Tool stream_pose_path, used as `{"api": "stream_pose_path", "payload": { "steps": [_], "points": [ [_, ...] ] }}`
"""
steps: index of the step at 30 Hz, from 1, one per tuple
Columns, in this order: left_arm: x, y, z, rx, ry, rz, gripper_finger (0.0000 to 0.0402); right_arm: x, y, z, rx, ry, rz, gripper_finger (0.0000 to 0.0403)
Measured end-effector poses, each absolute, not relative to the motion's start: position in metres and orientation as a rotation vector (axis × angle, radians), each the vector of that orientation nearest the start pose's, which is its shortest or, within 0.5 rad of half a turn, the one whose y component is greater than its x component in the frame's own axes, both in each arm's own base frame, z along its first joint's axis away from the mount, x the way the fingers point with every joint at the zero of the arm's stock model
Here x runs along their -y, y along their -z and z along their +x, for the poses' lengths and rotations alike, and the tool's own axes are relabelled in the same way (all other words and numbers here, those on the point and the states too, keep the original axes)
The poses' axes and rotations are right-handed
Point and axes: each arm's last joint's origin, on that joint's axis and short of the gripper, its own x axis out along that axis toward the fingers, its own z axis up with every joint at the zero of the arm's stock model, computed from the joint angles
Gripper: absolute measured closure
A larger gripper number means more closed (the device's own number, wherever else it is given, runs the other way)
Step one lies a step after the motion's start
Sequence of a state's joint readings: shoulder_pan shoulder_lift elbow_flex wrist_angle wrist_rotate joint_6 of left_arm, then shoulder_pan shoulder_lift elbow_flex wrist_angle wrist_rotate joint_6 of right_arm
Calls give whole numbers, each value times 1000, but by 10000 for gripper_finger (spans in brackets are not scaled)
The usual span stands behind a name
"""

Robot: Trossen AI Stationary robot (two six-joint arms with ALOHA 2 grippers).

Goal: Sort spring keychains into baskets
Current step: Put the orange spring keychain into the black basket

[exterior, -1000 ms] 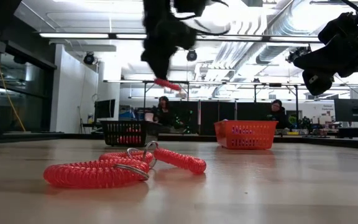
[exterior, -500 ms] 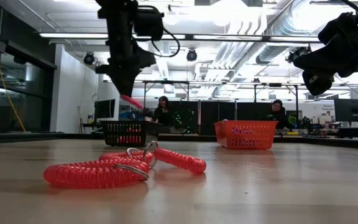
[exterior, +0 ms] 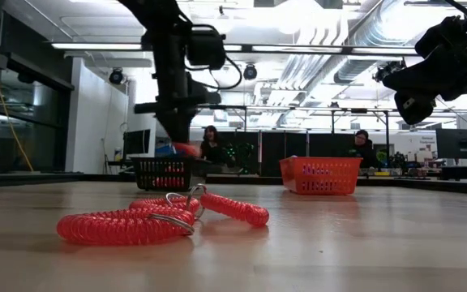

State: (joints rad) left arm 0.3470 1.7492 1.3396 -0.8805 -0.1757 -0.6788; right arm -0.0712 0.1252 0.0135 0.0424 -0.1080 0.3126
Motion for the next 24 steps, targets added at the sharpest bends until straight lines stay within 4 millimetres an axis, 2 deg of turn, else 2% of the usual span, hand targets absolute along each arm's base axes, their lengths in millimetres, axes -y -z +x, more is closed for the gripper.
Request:
{"api": "stream_pose_path", "payload": {
  "steps": [2, 16, 24],
  "points": [
    [-120, -226, 317, -1137, -882, -675, 376, 4, -162, 104, -74, -26, 319, 392],
    [-123, -228, 318, -1096, -942, -634, 374, 4, -162, 104, -74, -26, 319, 392],
    [-123, -228, 318, -1094, -941, -634, 319, 4, -162, 104, -74, -26, 318, 392]
  ]
}}
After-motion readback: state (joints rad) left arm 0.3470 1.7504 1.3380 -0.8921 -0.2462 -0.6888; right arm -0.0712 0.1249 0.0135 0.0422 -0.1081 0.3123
